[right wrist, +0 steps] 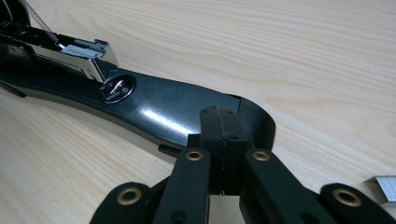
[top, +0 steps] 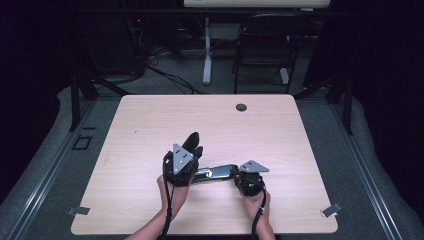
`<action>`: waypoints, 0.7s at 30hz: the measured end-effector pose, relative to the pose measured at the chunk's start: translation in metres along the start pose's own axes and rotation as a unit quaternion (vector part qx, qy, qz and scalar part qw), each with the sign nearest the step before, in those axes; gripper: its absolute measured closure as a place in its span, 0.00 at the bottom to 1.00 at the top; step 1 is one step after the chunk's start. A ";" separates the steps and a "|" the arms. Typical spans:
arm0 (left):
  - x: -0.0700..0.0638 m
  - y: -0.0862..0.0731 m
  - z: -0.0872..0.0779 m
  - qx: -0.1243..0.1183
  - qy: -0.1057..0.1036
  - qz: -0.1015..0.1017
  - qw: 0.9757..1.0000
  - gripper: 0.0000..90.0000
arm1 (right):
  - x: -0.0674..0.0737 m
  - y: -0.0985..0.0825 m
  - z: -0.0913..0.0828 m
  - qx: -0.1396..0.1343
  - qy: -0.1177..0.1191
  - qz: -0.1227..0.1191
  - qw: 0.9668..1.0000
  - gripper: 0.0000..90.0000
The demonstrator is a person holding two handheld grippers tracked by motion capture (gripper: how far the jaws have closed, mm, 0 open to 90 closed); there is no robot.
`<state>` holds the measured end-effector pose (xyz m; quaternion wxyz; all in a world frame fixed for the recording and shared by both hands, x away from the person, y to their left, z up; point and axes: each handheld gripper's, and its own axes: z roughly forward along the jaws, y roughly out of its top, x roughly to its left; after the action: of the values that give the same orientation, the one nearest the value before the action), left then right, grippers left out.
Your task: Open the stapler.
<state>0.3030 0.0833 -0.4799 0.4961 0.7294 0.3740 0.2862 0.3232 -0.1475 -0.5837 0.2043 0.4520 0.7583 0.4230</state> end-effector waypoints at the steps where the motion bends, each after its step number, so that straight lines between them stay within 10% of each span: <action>1: 0.000 0.000 -0.001 -0.001 -0.002 -0.001 1.000 1.00 | 0.000 0.000 0.000 0.000 0.000 0.000 1.000 1.00; 21: 0.004 0.001 -0.008 -0.003 0.018 0.006 1.000 1.00 | 0.000 0.000 0.000 0.001 -0.001 -0.003 1.000 1.00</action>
<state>0.2990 0.0910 -0.4762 0.4898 0.7247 0.3777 0.3037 0.3231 -0.1475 -0.5837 0.2057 0.4507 0.7598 0.4210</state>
